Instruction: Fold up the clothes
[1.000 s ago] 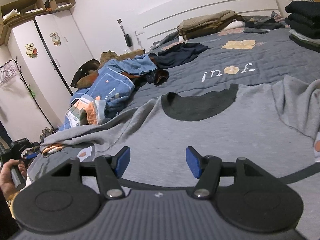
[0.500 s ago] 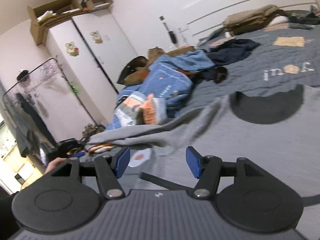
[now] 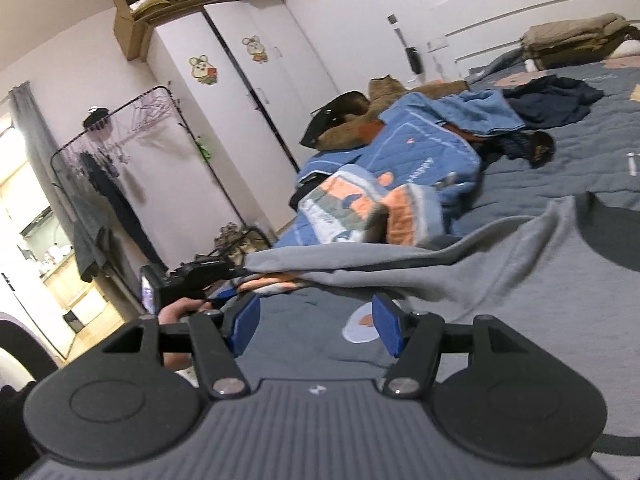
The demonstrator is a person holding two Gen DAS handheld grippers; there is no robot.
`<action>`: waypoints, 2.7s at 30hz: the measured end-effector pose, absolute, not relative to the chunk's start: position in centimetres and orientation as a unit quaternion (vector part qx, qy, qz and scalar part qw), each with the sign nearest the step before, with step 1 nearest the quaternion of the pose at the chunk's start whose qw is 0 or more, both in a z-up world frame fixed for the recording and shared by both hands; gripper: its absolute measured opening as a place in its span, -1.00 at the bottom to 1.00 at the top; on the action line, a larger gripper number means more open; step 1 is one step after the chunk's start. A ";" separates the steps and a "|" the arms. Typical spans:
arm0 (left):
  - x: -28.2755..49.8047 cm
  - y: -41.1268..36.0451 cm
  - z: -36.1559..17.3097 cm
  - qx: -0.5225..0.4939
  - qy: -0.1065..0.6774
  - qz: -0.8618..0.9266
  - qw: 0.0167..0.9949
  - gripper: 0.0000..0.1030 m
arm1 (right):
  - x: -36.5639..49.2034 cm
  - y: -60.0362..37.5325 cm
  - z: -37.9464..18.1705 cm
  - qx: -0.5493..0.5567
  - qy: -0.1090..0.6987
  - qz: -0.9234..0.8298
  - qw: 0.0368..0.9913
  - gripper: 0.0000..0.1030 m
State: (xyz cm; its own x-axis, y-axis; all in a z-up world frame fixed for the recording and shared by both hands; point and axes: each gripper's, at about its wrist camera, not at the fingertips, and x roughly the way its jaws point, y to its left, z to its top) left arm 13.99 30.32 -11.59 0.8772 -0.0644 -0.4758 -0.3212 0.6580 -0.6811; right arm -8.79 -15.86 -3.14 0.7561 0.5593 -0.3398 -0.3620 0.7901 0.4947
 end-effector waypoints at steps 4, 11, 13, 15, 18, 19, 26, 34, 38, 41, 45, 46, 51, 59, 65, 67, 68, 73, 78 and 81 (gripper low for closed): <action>13.8 29.9 -10.7 -0.389 0.217 0.070 0.892 -0.73 | -9.1 -15.6 -3.7 0.215 0.241 0.258 0.911 0.23; 13.4 27.6 -7.1 -0.352 0.156 0.035 0.922 -0.75 | -9.1 -16.5 -4.2 0.226 0.247 0.244 0.910 0.26; 13.5 26.4 -6.0 -0.352 0.148 -0.005 0.924 -0.76 | -9.2 -17.1 -3.9 0.227 0.242 0.238 0.913 0.26; 13.3 24.6 -4.9 -0.338 0.141 -0.046 0.930 -0.76 | -9.2 -17.8 -3.5 0.230 0.234 0.229 0.917 0.27; 12.9 20.9 -3.5 -0.305 0.140 -0.116 0.935 -0.76 | -9.1 -19.4 -2.9 0.235 0.225 0.207 0.923 0.29; 12.7 19.5 -3.1 -0.291 0.141 -0.138 0.936 -0.76 | -9.1 -20.0 -2.7 0.237 0.222 0.201 0.924 0.29; 9.0 7.1 -1.9 -0.147 0.157 -0.305 0.928 -0.76 | -9.5 -25.0 -1.8 0.259 0.200 0.144 0.934 0.33; 3.8 -5.7 -4.9 0.005 0.197 -0.445 0.874 -0.76 | -9.9 -29.8 -1.8 0.278 0.199 0.099 0.934 0.39; 1.2 -9.9 -7.1 0.081 0.210 -0.496 0.838 -0.76 | -9.8 -31.7 -2.2 0.283 0.212 0.088 0.931 0.41; -1.0 -12.6 -9.1 0.151 0.234 -0.546 0.790 -0.74 | -9.6 -32.8 -2.9 0.280 0.228 0.079 0.929 0.42; -3.9 -13.6 -10.3 0.203 0.241 -0.573 0.756 -0.74 | -9.4 -33.7 -4.3 0.262 0.257 0.073 0.927 0.43; -4.1 -13.6 -10.3 0.208 0.246 -0.578 0.750 -0.73 | -9.4 -33.9 -4.8 0.259 0.264 0.073 0.926 0.43; -3.5 -11.0 -9.6 0.205 0.257 -0.554 0.765 -0.44 | -9.1 -33.9 -6.7 0.242 0.299 0.085 0.919 0.43; -1.8 -7.0 -8.0 0.127 0.265 -0.464 0.835 0.16 | -8.6 -31.1 -7.7 0.197 0.319 0.136 0.917 0.43; -1.7 -5.4 -6.6 0.081 0.261 -0.431 0.860 0.18 | -8.1 -29.4 -8.7 0.158 0.336 0.151 0.916 0.43; -1.5 -5.1 -6.1 0.072 0.257 -0.423 0.866 0.18 | -7.6 -29.4 -9.5 0.172 0.346 0.149 0.910 0.43; -1.4 -4.9 -6.0 0.067 0.257 -0.418 0.869 0.18 | -7.4 -29.5 -9.8 0.178 0.351 0.149 0.907 0.43; -1.1 -4.0 -5.4 0.044 0.257 -0.396 0.880 0.18 | -6.7 -30.1 -10.5 0.220 0.348 0.136 0.901 0.39; -0.6 -3.7 -5.5 0.039 0.257 -0.378 0.889 0.18 | -7.0 -31.6 -9.6 0.267 0.321 0.118 0.901 -0.73; -0.3 -3.4 -5.5 0.032 0.250 -0.367 0.895 0.19 | -7.1 -32.6 -9.1 0.295 0.305 0.108 0.899 -0.83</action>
State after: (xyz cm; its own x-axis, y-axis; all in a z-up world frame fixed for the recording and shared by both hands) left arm -0.28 -3.36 -5.45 0.6055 -0.6412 -0.4714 0.6730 0.7287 -0.1267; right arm -7.11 -32.57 -9.10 0.7914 0.3733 -0.4841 -0.0136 0.8025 0.5965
